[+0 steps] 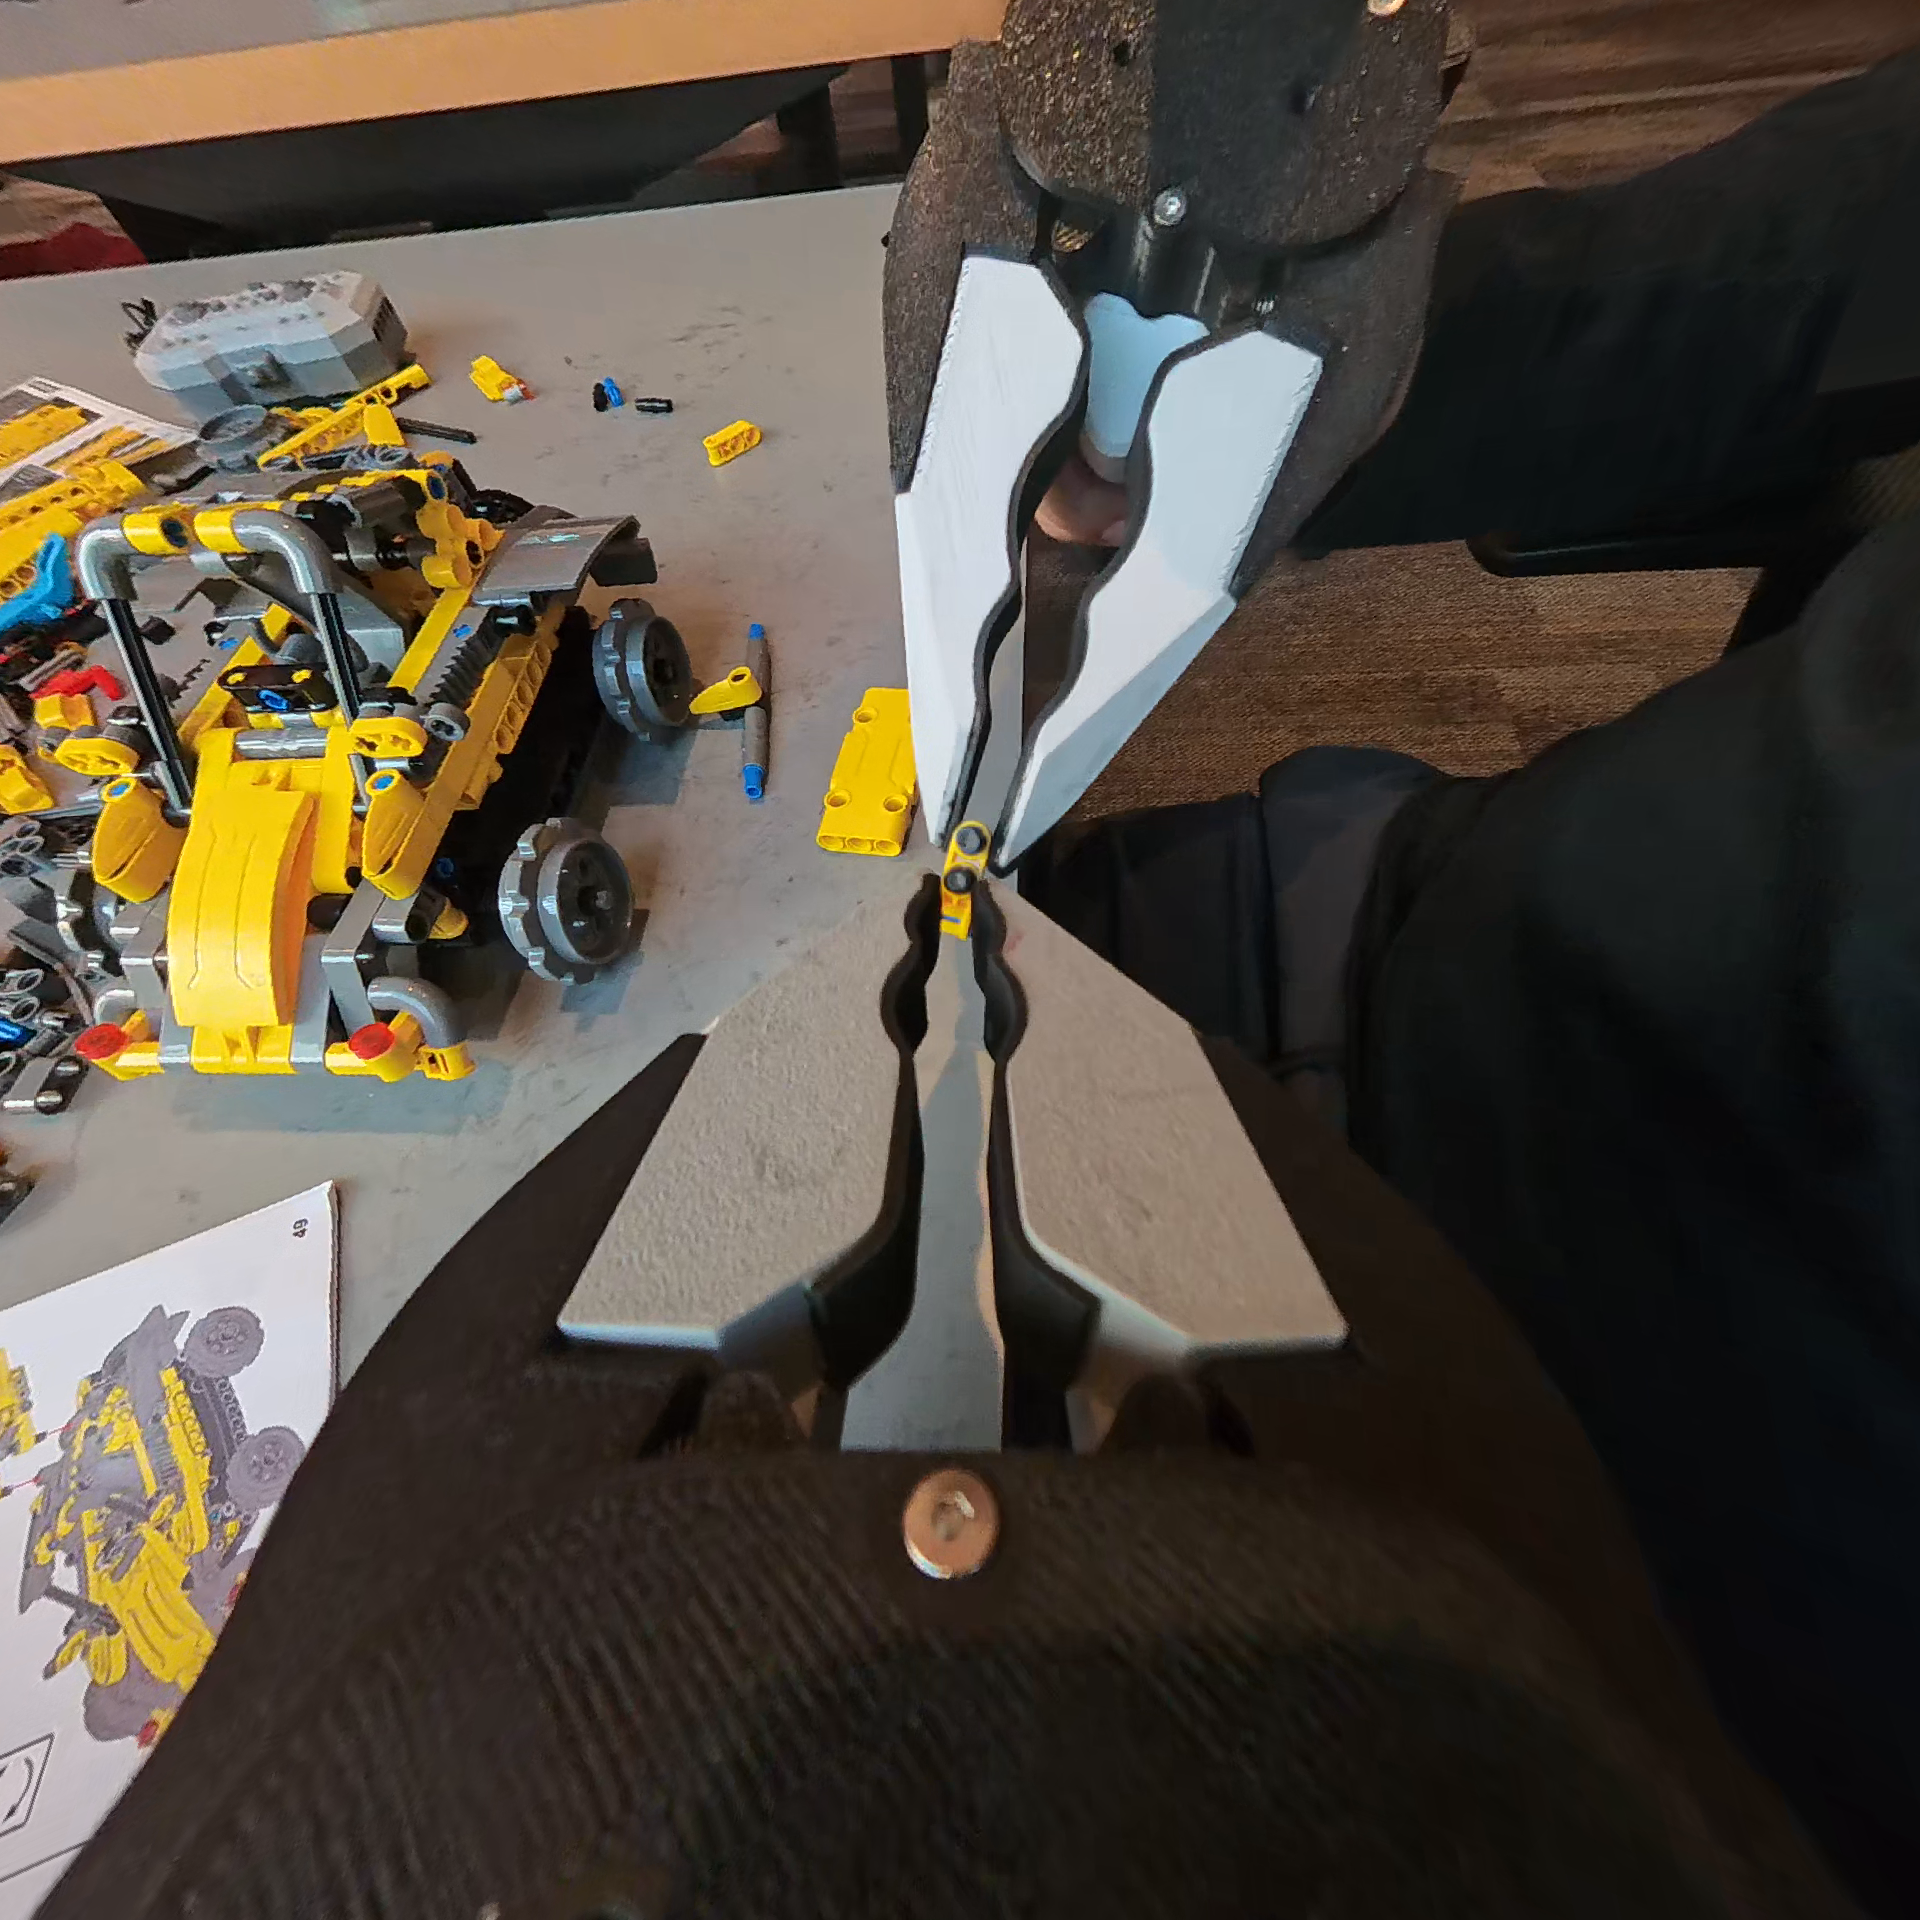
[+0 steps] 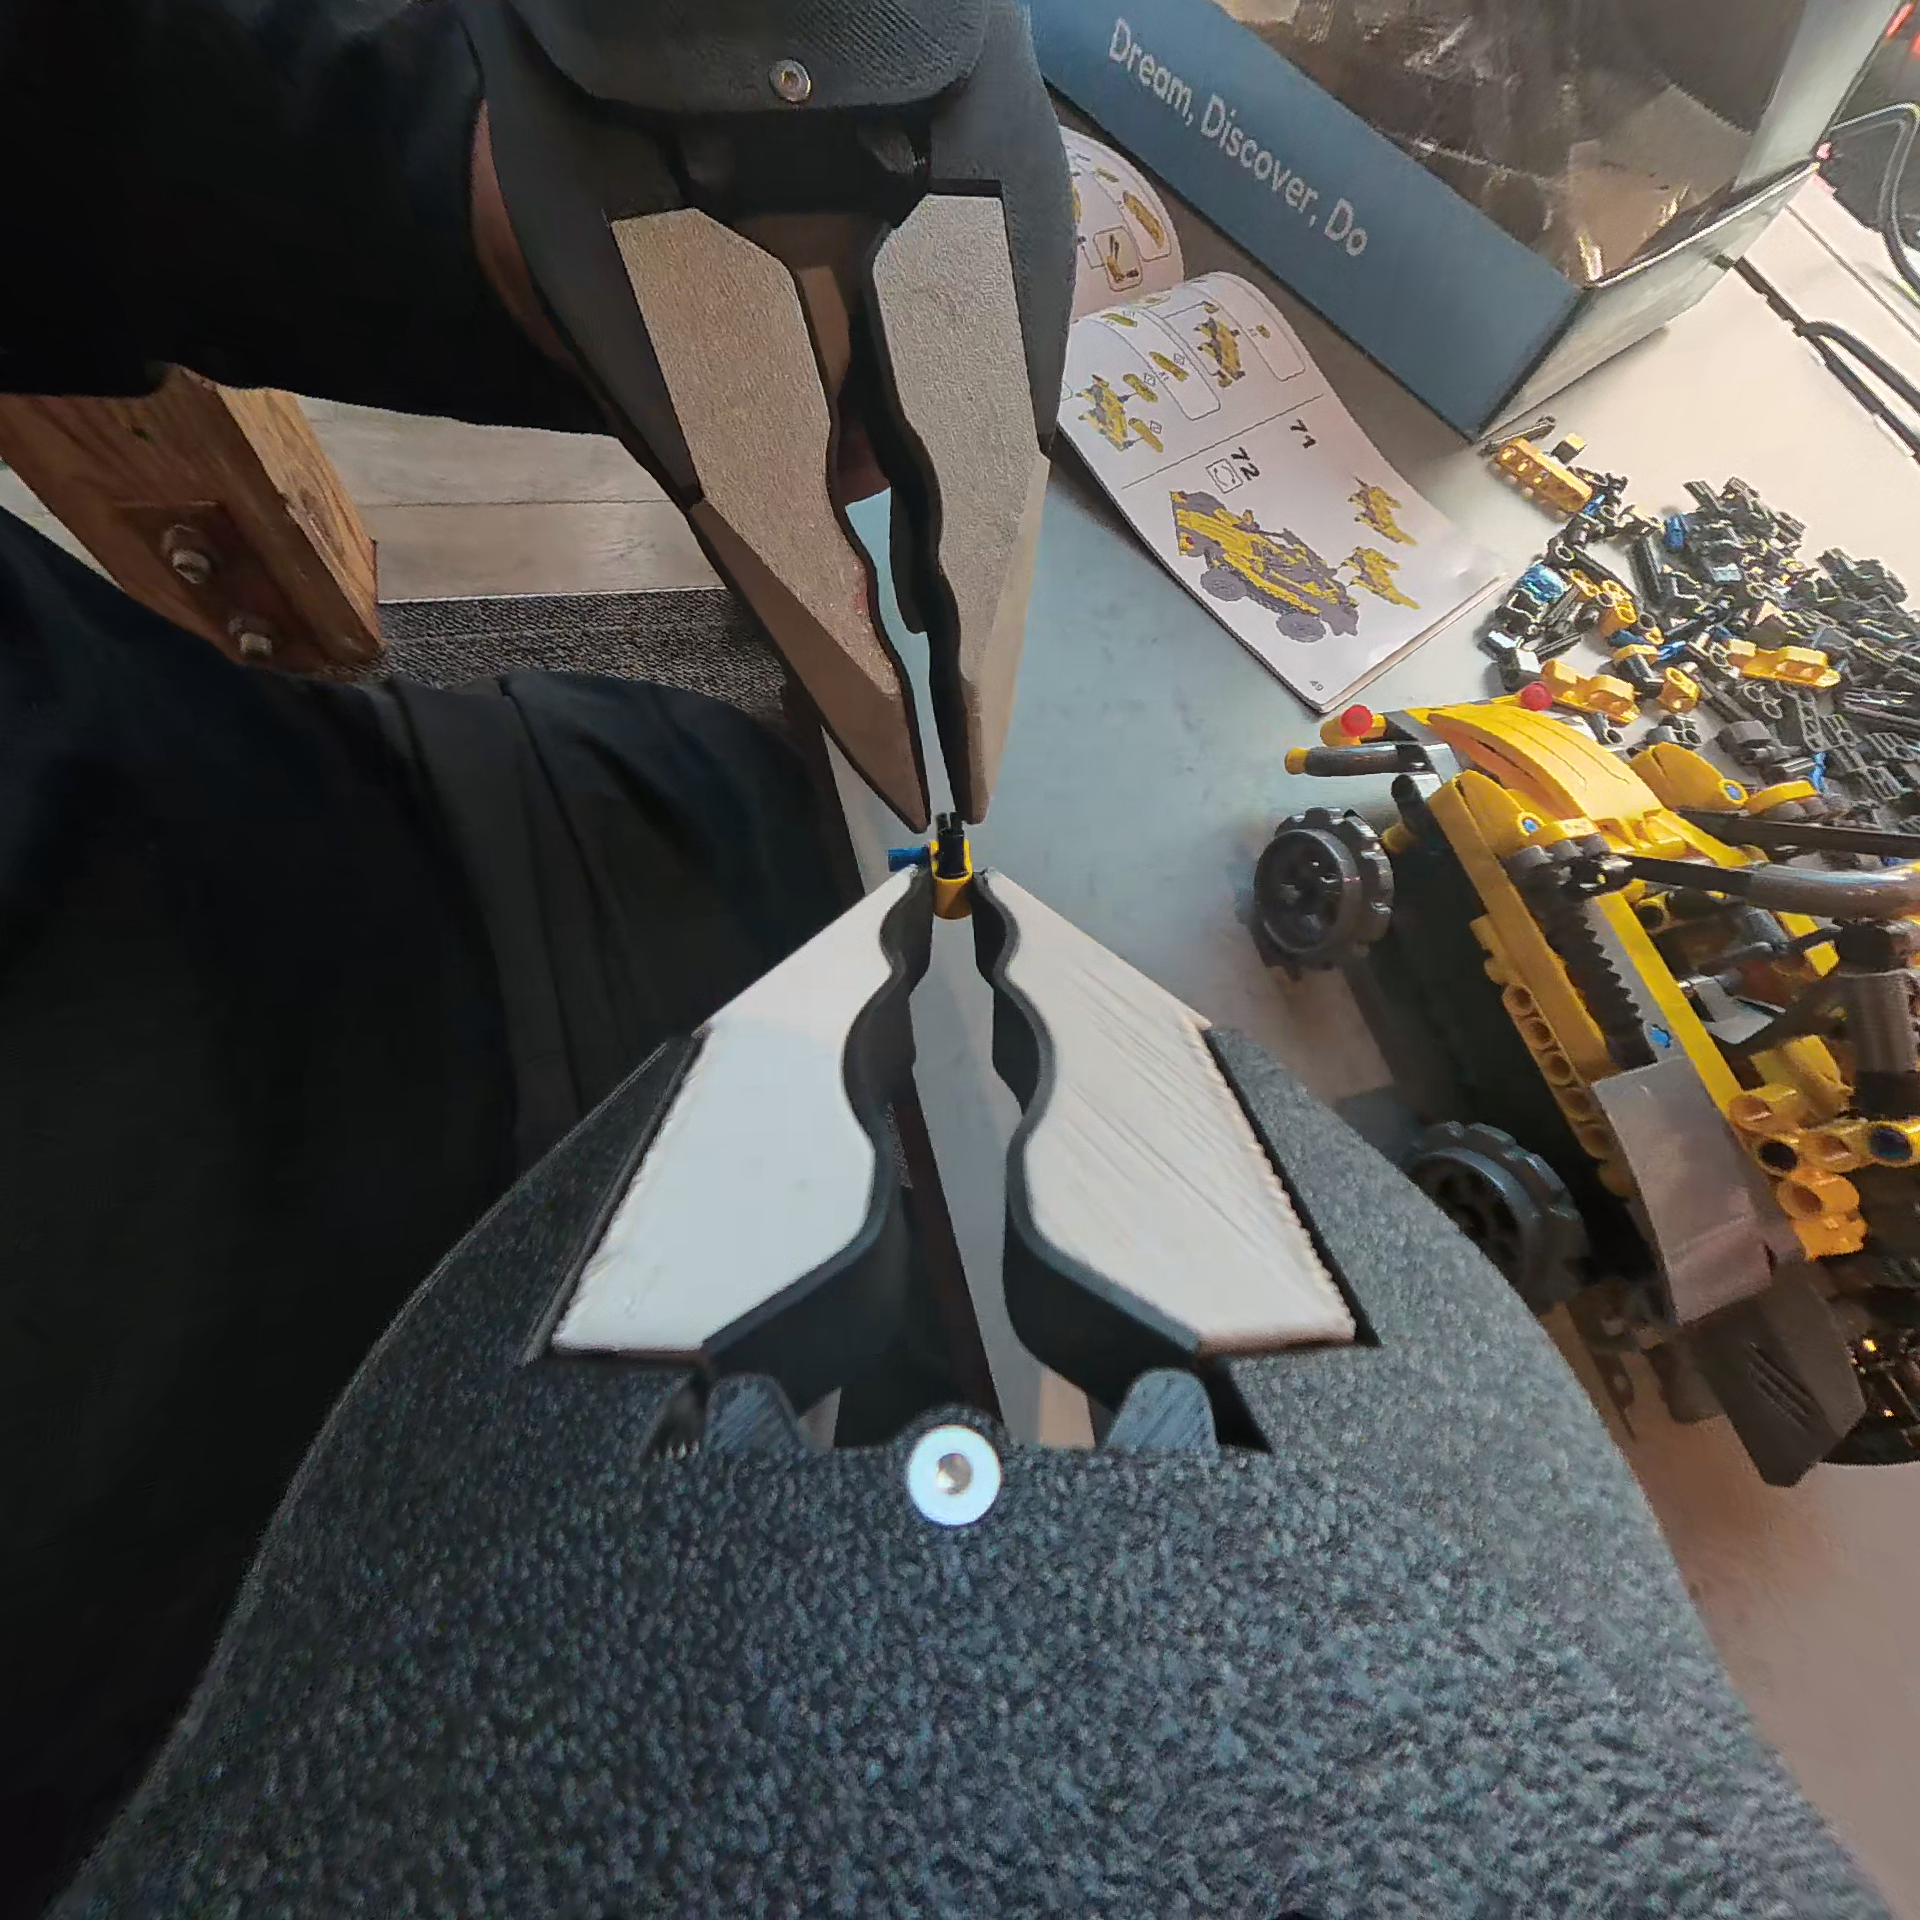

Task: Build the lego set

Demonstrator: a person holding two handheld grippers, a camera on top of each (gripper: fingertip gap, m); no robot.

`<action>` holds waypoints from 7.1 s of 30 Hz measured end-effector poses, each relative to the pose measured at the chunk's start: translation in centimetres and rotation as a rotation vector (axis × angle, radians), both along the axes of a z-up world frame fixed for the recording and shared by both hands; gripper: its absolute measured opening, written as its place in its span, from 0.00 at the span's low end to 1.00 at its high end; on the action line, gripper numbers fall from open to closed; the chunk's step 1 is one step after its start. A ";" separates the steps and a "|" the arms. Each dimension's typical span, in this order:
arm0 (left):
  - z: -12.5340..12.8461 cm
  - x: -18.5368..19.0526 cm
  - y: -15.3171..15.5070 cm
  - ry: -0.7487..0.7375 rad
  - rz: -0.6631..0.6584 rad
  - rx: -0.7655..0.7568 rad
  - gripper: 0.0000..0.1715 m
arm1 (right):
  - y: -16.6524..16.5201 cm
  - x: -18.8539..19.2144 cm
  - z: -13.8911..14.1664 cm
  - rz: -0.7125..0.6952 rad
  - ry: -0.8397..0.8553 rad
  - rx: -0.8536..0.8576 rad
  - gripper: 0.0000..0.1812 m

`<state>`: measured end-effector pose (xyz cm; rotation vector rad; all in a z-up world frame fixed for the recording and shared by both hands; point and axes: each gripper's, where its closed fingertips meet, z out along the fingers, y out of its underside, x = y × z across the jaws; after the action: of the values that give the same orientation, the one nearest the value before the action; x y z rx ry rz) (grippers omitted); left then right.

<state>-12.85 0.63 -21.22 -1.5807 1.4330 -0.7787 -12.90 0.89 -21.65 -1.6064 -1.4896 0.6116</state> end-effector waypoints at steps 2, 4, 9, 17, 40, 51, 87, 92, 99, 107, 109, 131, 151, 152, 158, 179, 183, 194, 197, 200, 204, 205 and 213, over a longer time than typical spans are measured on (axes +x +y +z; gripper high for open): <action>0.0 0.0 0.0 0.005 -0.003 0.008 0.01 | -0.1 0.0 -0.2 0.004 -0.015 0.003 0.04; -0.1 0.1 -0.1 0.013 -0.007 0.015 0.00 | -0.1 0.0 -0.2 0.005 -0.016 0.010 0.04; -0.1 0.0 -0.3 0.032 -0.018 0.042 0.00 | -0.3 -0.1 -0.1 0.014 -0.032 0.034 0.04; -0.6 0.0 -1.1 0.078 -0.066 0.110 0.01 | -1.2 -0.2 -0.2 0.062 -0.049 0.049 0.04; -1.1 -0.2 -1.0 0.114 -0.065 0.169 0.01 | -1.2 -0.3 -0.8 0.054 -0.080 0.062 0.04; -1.3 0.0 -0.8 0.108 -0.016 0.168 0.01 | -1.0 -0.1 -1.0 0.041 -0.104 0.072 0.04; 3.5 0.7 -1.1 -0.270 -0.036 -0.034 0.03 | -1.4 0.0 3.7 0.088 0.241 -0.126 0.04; 2.3 0.4 -1.2 -0.150 -0.053 0.038 0.01 | -1.3 0.0 1.8 0.084 0.213 -0.374 0.04; 1.2 0.2 -1.7 -0.061 -0.092 0.063 0.00 | -2.2 -0.2 0.2 0.110 0.151 -0.472 0.04; 0.2 0.1 -2.1 -0.003 -0.124 0.063 0.00 | -2.7 -0.4 -0.5 0.123 0.125 -0.510 0.04; 0.1 0.0 -2.1 0.005 -0.127 0.061 0.01 | -2.8 -0.3 -0.6 0.127 0.123 -0.516 0.04; -0.6 0.2 -2.5 0.049 -0.138 0.115 0.00 | -3.2 -0.4 -0.9 0.135 0.111 -0.540 0.04; -1.5 0.5 -1.7 0.102 -0.060 0.141 0.00 | -2.3 -0.2 -1.9 0.073 0.042 -0.490 0.04; -1.5 0.5 -1.6 0.103 -0.061 0.138 0.00 | -2.3 -0.2 -2.0 0.072 0.039 -0.489 0.04; -1.5 0.4 -1.1 0.091 -0.056 0.013 0.00 | -1.8 -0.3 -2.0 0.046 0.047 -0.476 0.04; 3.2 2.0 2.5 -0.102 0.263 0.085 0.06 | 2.3 0.7 4.4 -0.210 0.661 -0.596 0.04; 2.8 1.9 2.2 -0.074 0.247 0.078 0.06 | 2.1 0.6 3.9 -0.211 0.646 -0.624 0.04; 1.6 1.4 2.1 -0.057 0.288 0.061 0.06 | 1.8 0.3 2.6 -0.241 0.601 -0.609 0.04; 1.4 1.3 2.1 -0.063 0.293 0.060 0.06 | 2.0 0.3 2.3 -0.267 0.590 -0.596 0.04; 1.2 1.1 2.2 -0.069 0.291 0.052 0.04 | 2.4 0.6 2.0 -0.307 0.606 -0.596 0.04; 1.0 0.8 2.2 -0.047 0.291 0.058 0.04 | 2.5 0.3 1.6 -0.312 0.623 -0.638 0.04; 0.9 0.6 2.3 -0.041 0.292 0.062 0.04 | 2.5 0.2 1.5 -0.316 0.624 -0.644 0.04; 0.8 0.8 2.6 -0.054 0.314 0.053 0.06 | 2.8 0.1 1.6 -0.351 0.705 -0.651 0.04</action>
<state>-12.05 3.24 -20.42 -1.6783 1.1213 -0.5883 -12.84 3.65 -20.03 -1.7827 -0.4865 1.3703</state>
